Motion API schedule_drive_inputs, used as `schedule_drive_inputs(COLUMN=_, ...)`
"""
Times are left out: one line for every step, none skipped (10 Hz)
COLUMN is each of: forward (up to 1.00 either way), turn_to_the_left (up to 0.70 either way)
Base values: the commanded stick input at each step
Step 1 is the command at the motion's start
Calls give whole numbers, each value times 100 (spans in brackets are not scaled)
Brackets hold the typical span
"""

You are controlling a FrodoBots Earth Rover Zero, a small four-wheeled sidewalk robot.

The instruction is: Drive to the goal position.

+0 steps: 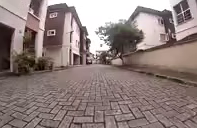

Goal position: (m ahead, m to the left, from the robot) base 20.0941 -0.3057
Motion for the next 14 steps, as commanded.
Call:
schedule_drive_inputs(forward=70, turn_to_the_left=0)
schedule_drive_inputs(forward=70, turn_to_the_left=0)
schedule_drive_inputs(forward=70, turn_to_the_left=0)
schedule_drive_inputs(forward=70, turn_to_the_left=0)
schedule_drive_inputs(forward=70, turn_to_the_left=0)
schedule_drive_inputs(forward=70, turn_to_the_left=0)
schedule_drive_inputs(forward=70, turn_to_the_left=0)
schedule_drive_inputs(forward=70, turn_to_the_left=0)
schedule_drive_inputs(forward=70, turn_to_the_left=0)
schedule_drive_inputs(forward=70, turn_to_the_left=0)
schedule_drive_inputs(forward=70, turn_to_the_left=0)
schedule_drive_inputs(forward=70, turn_to_the_left=0)
schedule_drive_inputs(forward=70, turn_to_the_left=0)
schedule_drive_inputs(forward=70, turn_to_the_left=0)
